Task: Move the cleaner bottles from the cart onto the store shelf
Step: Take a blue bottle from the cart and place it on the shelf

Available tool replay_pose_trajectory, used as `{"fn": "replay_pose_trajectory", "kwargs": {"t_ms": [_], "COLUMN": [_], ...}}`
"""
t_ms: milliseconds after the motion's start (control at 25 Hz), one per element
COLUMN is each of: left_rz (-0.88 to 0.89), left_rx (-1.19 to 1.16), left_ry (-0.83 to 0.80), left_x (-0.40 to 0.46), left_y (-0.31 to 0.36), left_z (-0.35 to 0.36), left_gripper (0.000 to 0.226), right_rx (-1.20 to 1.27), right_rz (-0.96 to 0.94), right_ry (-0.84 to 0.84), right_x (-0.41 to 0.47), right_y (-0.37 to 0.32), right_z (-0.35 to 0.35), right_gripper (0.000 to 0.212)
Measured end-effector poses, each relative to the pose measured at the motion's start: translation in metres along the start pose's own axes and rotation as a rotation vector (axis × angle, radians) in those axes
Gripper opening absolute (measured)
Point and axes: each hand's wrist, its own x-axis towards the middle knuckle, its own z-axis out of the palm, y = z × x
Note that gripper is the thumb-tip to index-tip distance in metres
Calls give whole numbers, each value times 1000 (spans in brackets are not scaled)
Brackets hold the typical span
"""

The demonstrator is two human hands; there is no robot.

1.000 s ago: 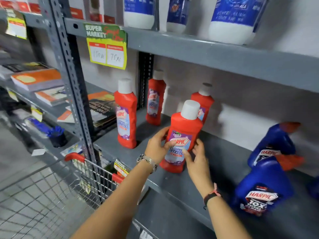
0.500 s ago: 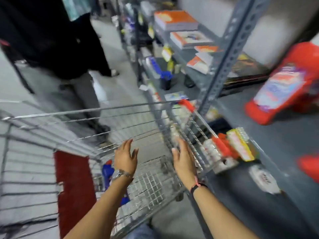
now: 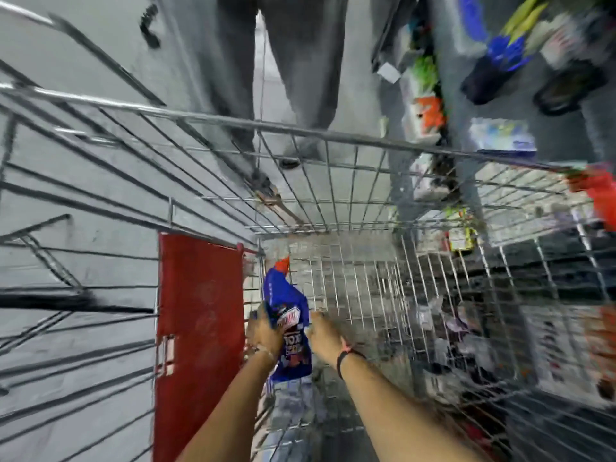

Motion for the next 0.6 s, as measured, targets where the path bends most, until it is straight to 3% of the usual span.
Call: {"fn": "replay_pose_trajectory", "kwargs": {"t_ms": [160,280,400,600], "left_rz": [-42,-40,17,134], "left_rx": [-36,-25,-106,-364], "left_ry": [84,46,-4,-138], "left_x": [4,8,11,-23], "left_y": [4,4,4,35], "left_z": [5,6,4,-11], "left_gripper": [37,43,45,52], "right_rx": [180,356,546,698], "right_rz": [64,106,147,11], "right_ry": [-86,-50,-30,-3], "right_x": [46,39,21,-22], "right_y": [30,24,18,19], "right_z": [30,26,15,-33], "right_gripper": [26,23,7,22]}}
